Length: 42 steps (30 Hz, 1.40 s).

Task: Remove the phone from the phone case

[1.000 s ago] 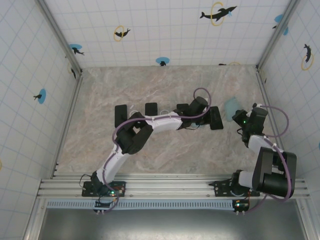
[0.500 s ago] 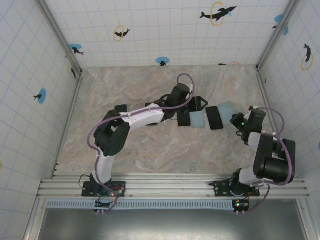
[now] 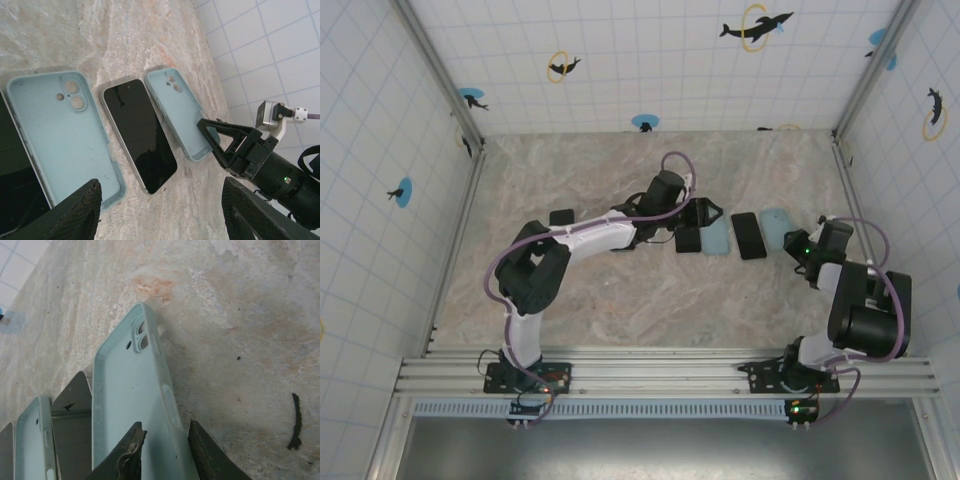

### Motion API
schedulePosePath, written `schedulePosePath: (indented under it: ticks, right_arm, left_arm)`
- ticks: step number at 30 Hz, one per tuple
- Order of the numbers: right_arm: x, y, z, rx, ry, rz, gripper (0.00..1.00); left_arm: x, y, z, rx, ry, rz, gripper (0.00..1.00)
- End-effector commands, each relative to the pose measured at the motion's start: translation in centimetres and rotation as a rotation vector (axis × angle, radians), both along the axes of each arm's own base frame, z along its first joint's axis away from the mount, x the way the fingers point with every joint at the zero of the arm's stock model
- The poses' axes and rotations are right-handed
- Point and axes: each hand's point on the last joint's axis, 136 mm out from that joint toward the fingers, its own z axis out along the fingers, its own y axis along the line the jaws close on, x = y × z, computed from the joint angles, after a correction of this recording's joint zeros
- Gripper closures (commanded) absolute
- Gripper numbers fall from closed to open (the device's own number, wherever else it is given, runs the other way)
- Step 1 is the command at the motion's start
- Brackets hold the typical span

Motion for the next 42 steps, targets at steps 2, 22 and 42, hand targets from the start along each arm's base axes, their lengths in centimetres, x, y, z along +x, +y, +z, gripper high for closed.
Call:
schedulePosePath:
  ticks: [2,22,42]
  right_arm:
    - [0.5,-1.2,0.2,-0.072,0.015,0.009,0.67]
    - [1.7,-1.3,2.2,-0.231,0.028,0.123,0.42]
    - [-0.3,10.9,10.5,-0.464,-0.340,0.641,0.01]
  left_arm:
    - [-0.1,0.7,2.6,-0.043,-0.046,-0.019,0.35]
    - [0.9,5.3,3.1,0.085,-0.138,-0.026,0.19]
    - [4.4,28.6,-0.2,0.485,-0.368,0.202,0.02]
